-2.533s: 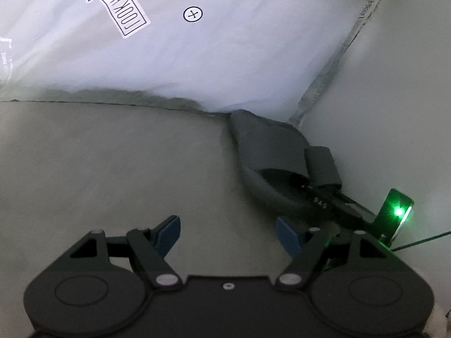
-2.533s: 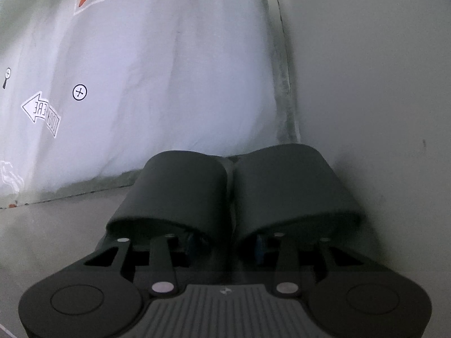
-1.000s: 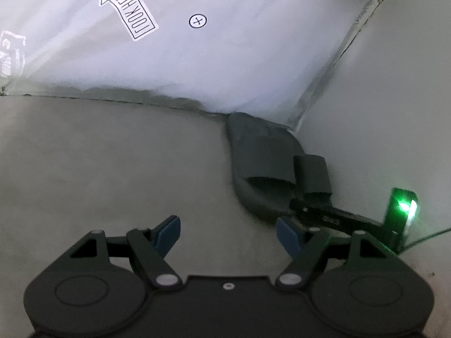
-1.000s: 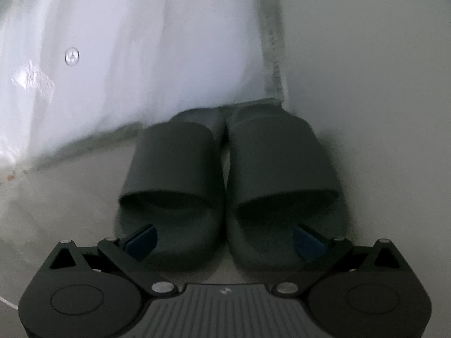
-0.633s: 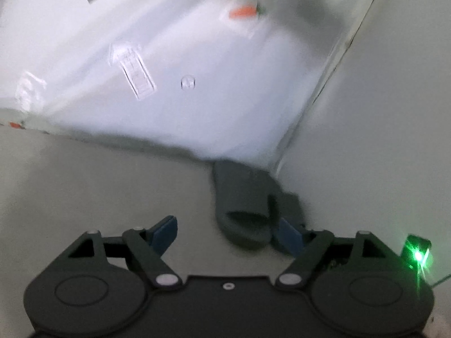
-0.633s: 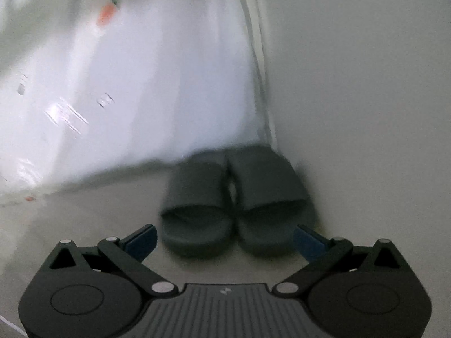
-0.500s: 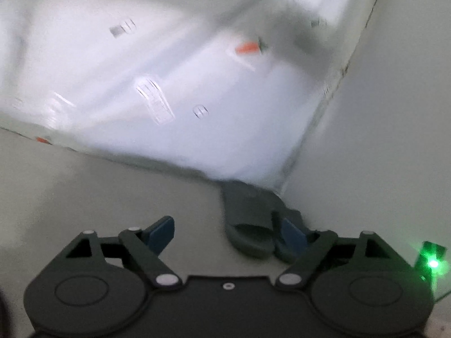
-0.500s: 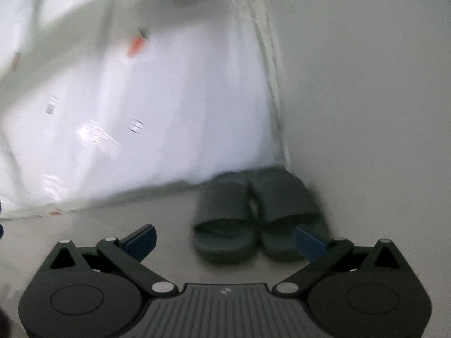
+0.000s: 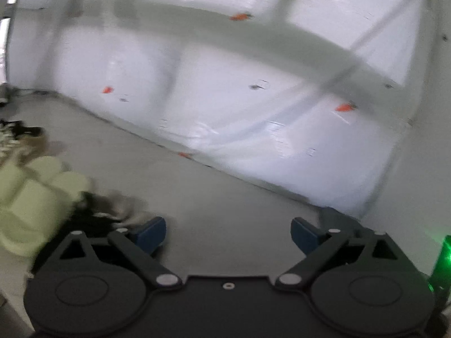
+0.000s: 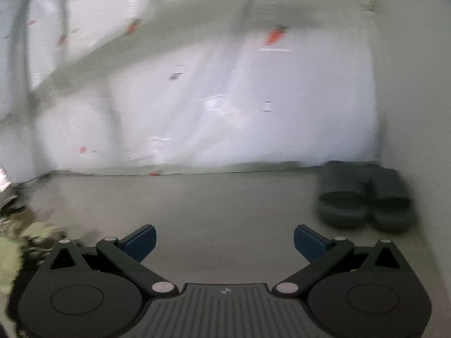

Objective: Organize scattered shoes
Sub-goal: 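Move the right tool to the black Puma sneakers and grasp both, then carry the Puma sneaker pair with the right tool toward the dark slides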

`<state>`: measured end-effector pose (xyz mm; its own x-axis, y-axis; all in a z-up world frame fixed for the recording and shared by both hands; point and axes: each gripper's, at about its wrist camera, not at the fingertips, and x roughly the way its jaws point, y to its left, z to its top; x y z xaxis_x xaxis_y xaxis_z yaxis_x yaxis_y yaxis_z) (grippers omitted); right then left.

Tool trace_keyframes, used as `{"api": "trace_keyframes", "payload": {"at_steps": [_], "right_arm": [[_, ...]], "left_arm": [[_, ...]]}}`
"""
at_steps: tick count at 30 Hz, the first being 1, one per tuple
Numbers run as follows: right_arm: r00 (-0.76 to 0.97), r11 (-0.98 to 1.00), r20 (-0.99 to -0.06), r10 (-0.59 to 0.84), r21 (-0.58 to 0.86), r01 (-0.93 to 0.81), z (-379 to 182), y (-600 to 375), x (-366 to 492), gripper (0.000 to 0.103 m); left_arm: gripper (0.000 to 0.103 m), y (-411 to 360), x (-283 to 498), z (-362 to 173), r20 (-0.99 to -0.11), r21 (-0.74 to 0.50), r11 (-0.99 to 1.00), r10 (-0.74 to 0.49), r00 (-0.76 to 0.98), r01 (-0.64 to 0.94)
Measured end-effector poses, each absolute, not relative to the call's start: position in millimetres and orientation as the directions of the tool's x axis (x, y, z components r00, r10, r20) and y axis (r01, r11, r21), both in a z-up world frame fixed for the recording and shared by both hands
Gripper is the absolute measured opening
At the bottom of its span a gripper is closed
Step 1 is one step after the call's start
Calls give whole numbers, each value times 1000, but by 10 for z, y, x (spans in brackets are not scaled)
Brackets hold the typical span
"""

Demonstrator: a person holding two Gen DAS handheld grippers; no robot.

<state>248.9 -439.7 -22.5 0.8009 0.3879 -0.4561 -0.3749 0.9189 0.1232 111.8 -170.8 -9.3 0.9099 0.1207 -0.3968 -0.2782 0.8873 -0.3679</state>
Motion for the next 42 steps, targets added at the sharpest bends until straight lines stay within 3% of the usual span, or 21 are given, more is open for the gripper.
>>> {"api": "trace_keyframes", "payload": {"at_steps": [5, 9, 14, 24, 27, 29, 32, 42], "right_arm": [[766, 912, -501, 402, 145, -384, -390, -3609, 2251, 103], [755, 927, -542, 369, 153, -343, -535, -2901, 2125, 103], [746, 940, -574, 336, 158, -302, -760, -1983, 2060, 103], [747, 977, -630, 212, 113, -182, -795, -1300, 2142, 102], [726, 983, -663, 181, 98, -156, -874, -1204, 2237, 97], [700, 982, -689, 189, 117, -150, -926, -1168, 2302, 84], [659, 984, -731, 177, 117, -135, -1022, -1112, 2387, 74], [564, 989, -814, 137, 79, -125, -1216, -897, 2783, 67]], "left_arm": [[97, -1157, 1089, -203, -468, -319, 901, 120, 875, -294], [97, -510, 1127, -293, -582, -239, 940, 63, 811, -245], [97, 175, 1197, -336, -609, -205, 966, 1, 794, -158], [96, 945, 1654, -437, -709, -136, 989, -61, 703, -51], [96, 1044, 1818, -500, -728, -125, 992, -79, 681, -19], [96, 1119, 1946, -558, -749, -121, 993, -95, 656, 6], [96, 1211, 2050, -662, -771, -126, 992, -112, 627, 22], [96, 1397, 2422, -1021, -830, -163, 987, -144, 539, 12]]}}
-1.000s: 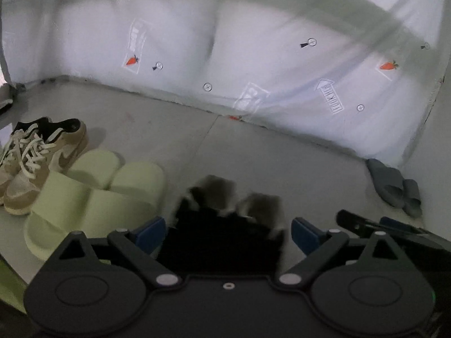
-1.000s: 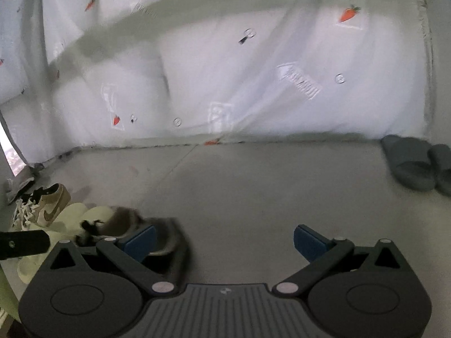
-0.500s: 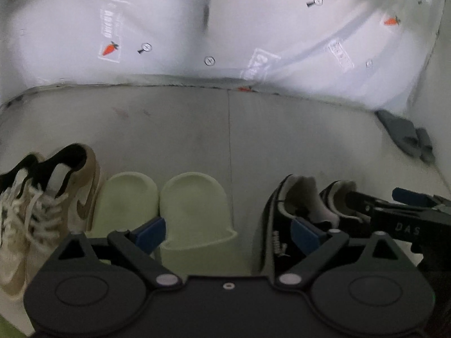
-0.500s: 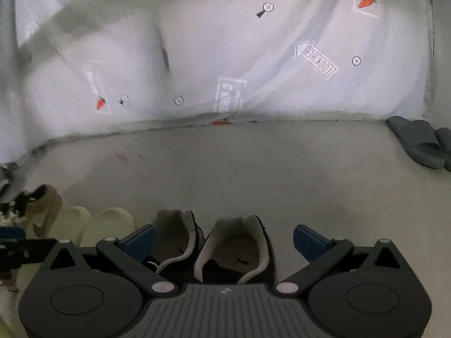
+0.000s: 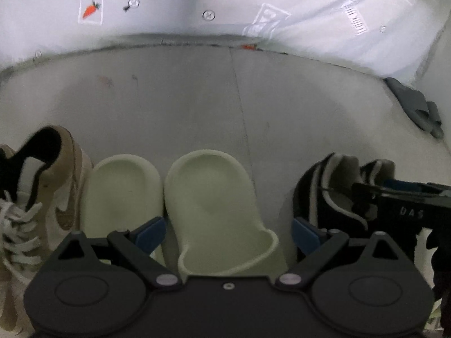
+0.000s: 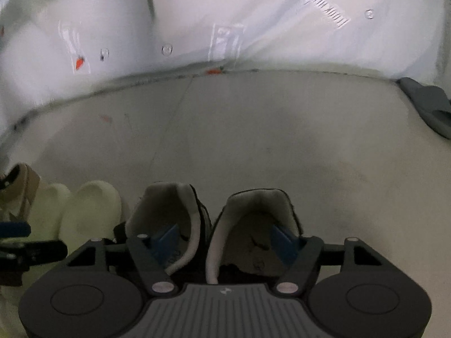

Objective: Organize scattered shoes
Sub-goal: 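Carry the Puma sneaker pair with the right tool toward the dark slides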

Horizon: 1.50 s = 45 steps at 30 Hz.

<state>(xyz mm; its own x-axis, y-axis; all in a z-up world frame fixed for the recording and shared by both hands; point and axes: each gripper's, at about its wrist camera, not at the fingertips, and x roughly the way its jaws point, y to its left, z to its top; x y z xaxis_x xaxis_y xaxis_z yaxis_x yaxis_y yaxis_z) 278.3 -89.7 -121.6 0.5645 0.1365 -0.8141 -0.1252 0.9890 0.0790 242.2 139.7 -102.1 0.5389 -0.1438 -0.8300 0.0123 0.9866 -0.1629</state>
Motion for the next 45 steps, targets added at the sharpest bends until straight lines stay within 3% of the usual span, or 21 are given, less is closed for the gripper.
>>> {"api": "trace_keyframes", "payload": {"at_steps": [9, 15, 17, 22, 26, 31, 39, 45], "right_arm": [[457, 997, -887, 67, 44, -60, -1372, -773, 3147, 64], [456, 998, -887, 68, 58, -37, -1368, -775, 3144, 63], [488, 998, -871, 63, 44, -49, -1372, -766, 3071, 58], [617, 987, -785, 59, -46, -152, -1411, -644, 2765, 39], [714, 991, -698, 63, -41, -128, -1333, -671, 2521, 38], [854, 997, -517, 58, -8, -72, -1074, -831, 2075, 38], [968, 995, -235, -88, -66, 74, -598, -1272, 1618, 39], [975, 989, -173, -141, -77, 130, -383, -1858, 1550, 39]], "left_arm": [[96, 1479, 2531, -1120, -840, -189, 982, -163, 517, 3], [96, 1523, 2590, -1140, -839, -208, 978, -161, 520, -33], [96, 1510, 2581, -1138, -835, -213, 977, -165, 525, -31], [96, 1482, 2512, -1073, -815, -199, 980, -156, 558, -16], [96, 1491, 2388, -981, -783, -196, 980, -144, 605, -20], [96, 1457, 2140, -837, -730, -217, 976, -152, 666, -15], [96, 1176, 1833, -599, -648, -237, 971, -171, 743, 16], [96, 712, 1734, -455, -591, -246, 968, -185, 785, 43]]}}
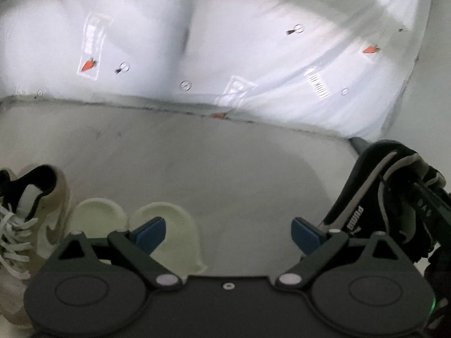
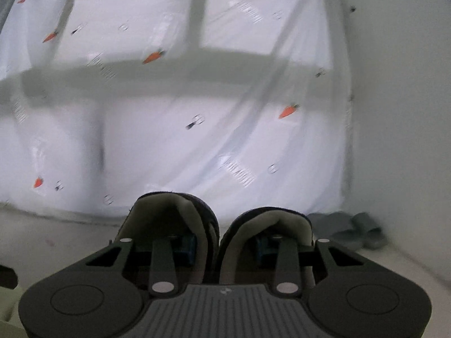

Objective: Organize scattered shoes
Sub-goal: 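Carry the Puma sneaker pair with the right tool toward the dark slides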

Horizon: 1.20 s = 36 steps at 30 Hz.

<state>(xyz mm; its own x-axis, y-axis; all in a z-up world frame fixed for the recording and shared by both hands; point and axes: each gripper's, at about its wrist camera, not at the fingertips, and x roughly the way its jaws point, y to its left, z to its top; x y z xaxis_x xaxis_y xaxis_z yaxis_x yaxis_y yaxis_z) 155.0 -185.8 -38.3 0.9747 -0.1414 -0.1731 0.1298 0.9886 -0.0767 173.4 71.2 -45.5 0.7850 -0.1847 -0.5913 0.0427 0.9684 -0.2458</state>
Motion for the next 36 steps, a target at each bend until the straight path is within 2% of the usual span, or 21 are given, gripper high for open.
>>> {"api": "trace_keyframes", "payload": {"at_steps": [6, 12, 23, 27, 36], "right_arm": [[966, 981, -178, -186, -93, 172, -202, -2762, 1511, 39], [938, 952, -184, -295, -133, 274, -135, -3655, 1392, 39], [849, 887, -265, -457, -206, 414, -193, -5225, 1021, 40], [836, 887, -296, -461, -183, 425, -235, -5613, 1127, 39], [853, 930, -371, -367, -164, 329, -478, -5984, 1854, 40]], "left_arm": [[96, 106, 1690, -404, -569, -267, 963, -194, 799, 44], [96, -714, 1657, -513, -574, -277, 956, -243, 782, 94], [96, -1937, 1795, -584, -606, -296, 946, -292, 740, 131], [96, -2352, 1892, -563, -619, -286, 945, -311, 721, 162], [96, -2648, 2174, -565, -640, -231, 961, -265, 721, 149]]}}
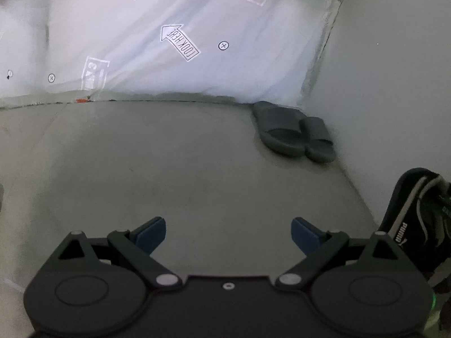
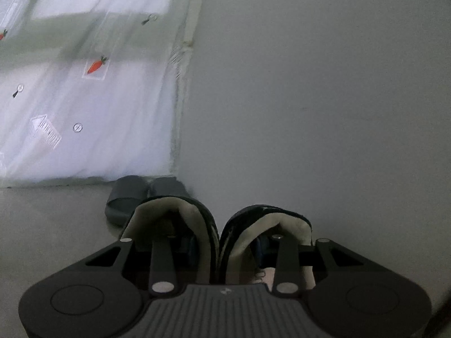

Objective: Organize scattered shoes
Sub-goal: 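Carry the Puma sneaker pair with the right tool toward the dark slides, then set the Puma pair in front of the dark slides and open the right tool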

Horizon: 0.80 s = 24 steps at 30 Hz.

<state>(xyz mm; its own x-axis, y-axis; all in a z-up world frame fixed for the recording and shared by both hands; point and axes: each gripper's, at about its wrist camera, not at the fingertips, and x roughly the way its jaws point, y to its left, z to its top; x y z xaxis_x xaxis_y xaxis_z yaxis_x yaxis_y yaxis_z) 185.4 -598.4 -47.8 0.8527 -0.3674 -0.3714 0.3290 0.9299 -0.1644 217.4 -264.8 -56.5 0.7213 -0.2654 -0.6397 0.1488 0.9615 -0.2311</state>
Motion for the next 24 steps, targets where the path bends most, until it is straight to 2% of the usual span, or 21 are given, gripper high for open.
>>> {"api": "trace_keyframes", "payload": {"at_steps": [5, 8, 12, 17, 24], "right_arm": [[834, 959, -473, -283, -131, 252, -761, -6036, 2529, 40], [791, 972, -566, -234, -128, 196, -1020, -6047, 2983, 40], [731, 980, -655, -190, -83, 180, -1237, -6076, 3436, 40], [680, 990, -722, -126, -44, 137, -1436, -6156, 3987, 41], [687, 996, -722, -82, -35, 81, -1425, -6333, 4345, 41]], "left_arm": [[96, -2709, 2510, -617, -669, -192, 975, -214, 712, 113], [96, -2746, 2794, -634, -685, -166, 981, -184, 705, 95], [96, -2800, 3199, -666, -702, -175, 982, -173, 690, 67], [96, -2937, 3649, -784, -724, -204, 978, -185, 665, 50], [96, -3190, 4065, -917, -742, -214, 973, -219, 633, 87]]}}
